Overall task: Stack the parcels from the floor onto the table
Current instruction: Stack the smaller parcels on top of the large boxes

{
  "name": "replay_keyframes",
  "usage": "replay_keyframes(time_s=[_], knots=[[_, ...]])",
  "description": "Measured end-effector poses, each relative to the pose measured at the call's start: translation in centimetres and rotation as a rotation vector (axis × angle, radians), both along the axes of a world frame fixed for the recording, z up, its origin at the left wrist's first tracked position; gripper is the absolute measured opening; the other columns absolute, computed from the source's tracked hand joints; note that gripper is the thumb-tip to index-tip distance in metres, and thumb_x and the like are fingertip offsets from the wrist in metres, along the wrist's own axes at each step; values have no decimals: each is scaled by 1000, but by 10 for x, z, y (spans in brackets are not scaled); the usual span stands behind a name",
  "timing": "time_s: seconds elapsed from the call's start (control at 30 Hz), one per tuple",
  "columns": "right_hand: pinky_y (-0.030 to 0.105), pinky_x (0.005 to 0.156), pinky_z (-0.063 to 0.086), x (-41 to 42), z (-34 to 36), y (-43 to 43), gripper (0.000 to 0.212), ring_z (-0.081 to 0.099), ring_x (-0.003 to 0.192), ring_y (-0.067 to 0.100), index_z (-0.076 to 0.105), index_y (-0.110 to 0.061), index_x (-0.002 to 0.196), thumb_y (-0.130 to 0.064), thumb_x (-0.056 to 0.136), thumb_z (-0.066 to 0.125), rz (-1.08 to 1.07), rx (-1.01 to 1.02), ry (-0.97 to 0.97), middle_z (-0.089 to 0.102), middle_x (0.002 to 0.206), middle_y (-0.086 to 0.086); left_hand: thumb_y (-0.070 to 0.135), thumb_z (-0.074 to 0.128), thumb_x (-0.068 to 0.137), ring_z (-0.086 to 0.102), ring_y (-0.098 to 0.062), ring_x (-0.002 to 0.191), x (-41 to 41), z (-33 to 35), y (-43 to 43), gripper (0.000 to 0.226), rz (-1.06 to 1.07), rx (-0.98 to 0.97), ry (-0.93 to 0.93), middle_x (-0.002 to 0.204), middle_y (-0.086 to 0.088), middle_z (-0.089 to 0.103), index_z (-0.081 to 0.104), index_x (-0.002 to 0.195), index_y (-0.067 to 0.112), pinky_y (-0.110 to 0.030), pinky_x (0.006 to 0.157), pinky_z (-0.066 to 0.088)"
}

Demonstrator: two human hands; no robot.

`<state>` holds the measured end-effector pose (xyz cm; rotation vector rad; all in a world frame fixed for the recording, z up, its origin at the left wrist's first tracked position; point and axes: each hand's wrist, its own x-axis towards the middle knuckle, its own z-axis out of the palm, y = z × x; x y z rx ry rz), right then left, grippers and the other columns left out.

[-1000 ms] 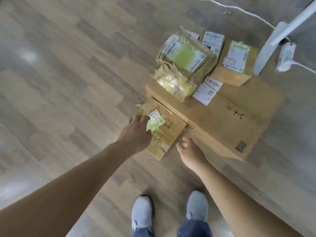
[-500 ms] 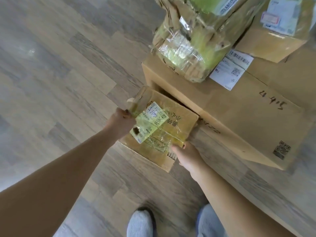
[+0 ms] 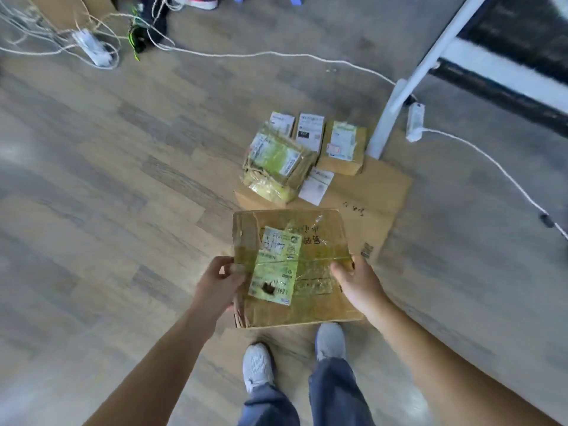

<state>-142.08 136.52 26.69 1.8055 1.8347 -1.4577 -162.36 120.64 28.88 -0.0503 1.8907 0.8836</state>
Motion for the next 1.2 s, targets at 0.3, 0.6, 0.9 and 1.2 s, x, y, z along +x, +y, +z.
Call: replay_keyframes(time_s=[0.3,0.6,0.9,1.2], knots=[[25,53,37,88,261,30,19,58,75,14,52,-18,101,-35,93,56,-259,237,89,58,98,7,15,61,87,60,-15,64,59,228,65,19,-186,341,39,72,-1,66,61,102,28,-32,63,48],[29,65,44,228,412,82,11,56,75,10,56,-23,95,-33,94,55,-459,458,249,58,84,-4,19,55,93,65,-27,72,184,371,163,16,-434,578,161,68,-5,66,55,107,26,-42,78,52],[33,84,38,433,498,152,45,48,101,13,49,-30,133,-51,93,52,-683,526,448,49,119,-7,10,48,94,61,-23,104,380,457,262,28,-488,703,287,108,-1,65,49,119,20,-43,94,48],[36,100,34,573,544,211,37,46,115,11,55,-45,125,-54,89,60,-652,434,634,53,125,-18,13,43,93,57,-12,82,519,502,341,19,-443,750,444,86,9,59,46,102,30,-30,64,44]])
